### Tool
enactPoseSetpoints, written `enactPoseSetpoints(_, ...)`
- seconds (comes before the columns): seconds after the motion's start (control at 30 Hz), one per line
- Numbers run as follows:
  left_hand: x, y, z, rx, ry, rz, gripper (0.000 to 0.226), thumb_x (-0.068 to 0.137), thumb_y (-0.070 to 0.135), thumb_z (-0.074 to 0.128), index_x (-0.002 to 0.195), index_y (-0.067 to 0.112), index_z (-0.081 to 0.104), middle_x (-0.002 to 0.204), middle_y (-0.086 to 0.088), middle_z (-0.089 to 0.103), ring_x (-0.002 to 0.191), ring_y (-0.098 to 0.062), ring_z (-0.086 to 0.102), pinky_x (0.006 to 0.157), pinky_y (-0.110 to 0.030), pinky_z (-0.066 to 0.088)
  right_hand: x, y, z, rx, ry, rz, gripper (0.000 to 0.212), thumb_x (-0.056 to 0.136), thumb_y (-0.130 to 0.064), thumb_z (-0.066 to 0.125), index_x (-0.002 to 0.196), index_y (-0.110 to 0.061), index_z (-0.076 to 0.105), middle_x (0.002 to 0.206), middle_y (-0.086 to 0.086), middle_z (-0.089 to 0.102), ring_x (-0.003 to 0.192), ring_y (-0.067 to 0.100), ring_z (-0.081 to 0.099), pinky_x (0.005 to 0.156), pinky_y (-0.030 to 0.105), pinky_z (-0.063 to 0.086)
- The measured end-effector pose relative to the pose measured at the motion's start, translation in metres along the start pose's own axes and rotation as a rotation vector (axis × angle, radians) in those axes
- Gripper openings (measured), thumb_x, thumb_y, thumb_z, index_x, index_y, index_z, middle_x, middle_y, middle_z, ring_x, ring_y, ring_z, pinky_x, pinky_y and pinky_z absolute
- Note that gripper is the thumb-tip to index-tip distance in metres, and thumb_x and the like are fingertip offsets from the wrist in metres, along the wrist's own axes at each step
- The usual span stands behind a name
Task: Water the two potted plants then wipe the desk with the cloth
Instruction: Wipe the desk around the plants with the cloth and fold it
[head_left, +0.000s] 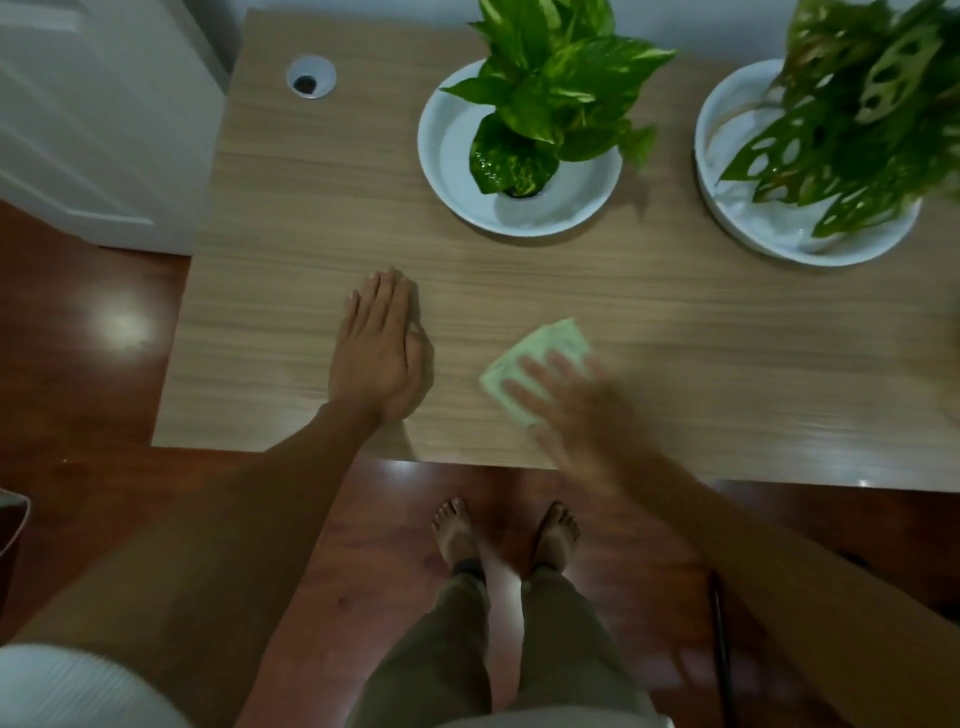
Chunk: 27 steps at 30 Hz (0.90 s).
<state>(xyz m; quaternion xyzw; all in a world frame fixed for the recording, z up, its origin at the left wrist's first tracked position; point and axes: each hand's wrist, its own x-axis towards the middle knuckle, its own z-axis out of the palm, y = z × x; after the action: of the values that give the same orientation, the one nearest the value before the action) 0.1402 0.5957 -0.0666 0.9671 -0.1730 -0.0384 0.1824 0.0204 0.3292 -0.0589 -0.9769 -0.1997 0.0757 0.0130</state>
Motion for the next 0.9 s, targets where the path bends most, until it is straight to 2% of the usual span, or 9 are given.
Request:
enactPoseSetpoints(0.07, 0.002, 0.01, 0.004, -0.011, -0.02, 0.023, 0.063, 0.103, 0.032, 0.02, 0.16, 0.005, 0.025, 0.17, -0.013, 0.02, 0.16, -0.024, 0.009, 0.13, -0.044, 0.005, 0.007, 0.046, -0.002, 0.014, 0.032, 0.243, 0.061, 0.104, -0.044, 0.034, 0.163, -0.034, 0.025, 0.168, 0.003, 0.036, 0.153, 0.035, 0.036, 0.12, 0.059, 0.029)
enactPoseSetpoints(0.17, 0.006, 0.029, 0.013, -0.016, -0.042, 0.048, 0.064, 0.103, 0.034, 0.02, 0.161, 0.007, 0.024, 0.171, -0.012, 0.017, 0.16, -0.024, 0.008, 0.13, -0.045, 0.005, 0.062, 0.053, -0.013, 0.147, 0.096, 0.53, 0.06, 0.106, -0.049, 0.021, 0.165, -0.039, 0.015, 0.175, -0.004, 0.016, 0.162, 0.028, 0.014, 0.129, 0.055, 0.011)
enactPoseSetpoints(0.27, 0.007, 0.043, 0.024, 0.01, -0.043, 0.033, 0.063, 0.104, 0.033, 0.021, 0.162, 0.007, 0.022, 0.171, -0.011, 0.016, 0.16, -0.024, 0.008, 0.13, -0.044, 0.003, 0.07, 0.008, -0.016, 0.168, 0.06, 0.397, 0.061, 0.108, -0.049, 0.019, 0.167, -0.035, 0.014, 0.176, -0.004, 0.012, 0.163, 0.028, 0.008, 0.129, 0.056, 0.01)
enactPoseSetpoints(0.4, 0.005, 0.045, 0.035, 0.075, -0.032, 0.041, 0.062, 0.104, 0.03, 0.028, 0.161, 0.005, 0.021, 0.17, -0.013, 0.018, 0.16, -0.026, 0.011, 0.13, -0.044, 0.004, -0.036, 0.017, 0.005, 0.038, 0.001, 0.061, 0.058, 0.107, -0.046, 0.034, 0.164, -0.033, 0.03, 0.173, -0.001, 0.024, 0.16, 0.029, 0.021, 0.128, 0.054, 0.017)
enactPoseSetpoints(0.53, 0.005, 0.046, 0.035, 0.075, 0.005, 0.045, 0.062, 0.104, 0.026, 0.033, 0.161, 0.004, 0.022, 0.17, -0.014, 0.02, 0.159, -0.026, 0.012, 0.13, -0.046, 0.006, -0.034, 0.101, -0.004, 0.034, -0.001, 0.407, 0.06, 0.106, -0.048, 0.027, 0.164, -0.038, 0.017, 0.173, 0.0, 0.024, 0.159, 0.032, 0.024, 0.123, 0.058, 0.024)
enactPoseSetpoints(0.63, 0.005, 0.047, 0.034, 0.09, -0.012, 0.044, 0.062, 0.104, 0.028, 0.029, 0.161, 0.005, 0.02, 0.17, -0.013, 0.017, 0.16, -0.025, 0.009, 0.13, -0.045, 0.004, 0.038, 0.105, -0.019, 0.176, 0.038, 0.628, 0.06, 0.108, -0.05, 0.018, 0.166, -0.04, 0.008, 0.176, -0.004, 0.007, 0.163, 0.027, 0.006, 0.129, 0.055, 0.005)
enactPoseSetpoints(0.73, 0.006, 0.048, 0.034, 0.087, -0.031, 0.033, 0.064, 0.103, 0.03, 0.025, 0.162, 0.006, 0.019, 0.171, -0.012, 0.015, 0.16, -0.024, 0.007, 0.13, -0.045, 0.003, 0.056, 0.061, -0.017, 0.16, 0.044, 0.477, 0.061, 0.108, -0.05, 0.016, 0.167, -0.036, 0.011, 0.176, -0.003, 0.01, 0.163, 0.029, 0.008, 0.129, 0.054, 0.007)
enactPoseSetpoints(0.83, 0.007, 0.052, 0.034, 0.111, -0.017, 0.024, 0.065, 0.101, 0.03, 0.029, 0.16, 0.004, 0.023, 0.17, -0.015, 0.019, 0.159, -0.027, 0.012, 0.129, -0.048, 0.005, -0.022, 0.036, -0.001, 0.051, 0.026, 0.131, 0.058, 0.109, -0.046, 0.031, 0.165, -0.033, 0.025, 0.174, -0.003, 0.021, 0.161, 0.027, 0.017, 0.129, 0.052, 0.013)
enactPoseSetpoints(0.9, 0.008, 0.059, 0.032, 0.125, -0.019, 0.054, 0.067, 0.099, 0.031, 0.03, 0.16, 0.004, 0.023, 0.17, -0.015, 0.02, 0.159, -0.027, 0.013, 0.129, -0.049, 0.004, -0.081, 0.062, 0.006, 0.022, -0.022, 0.004, 0.056, 0.109, -0.045, 0.033, 0.164, -0.033, 0.03, 0.173, -0.002, 0.023, 0.161, 0.027, 0.019, 0.129, 0.053, 0.015)
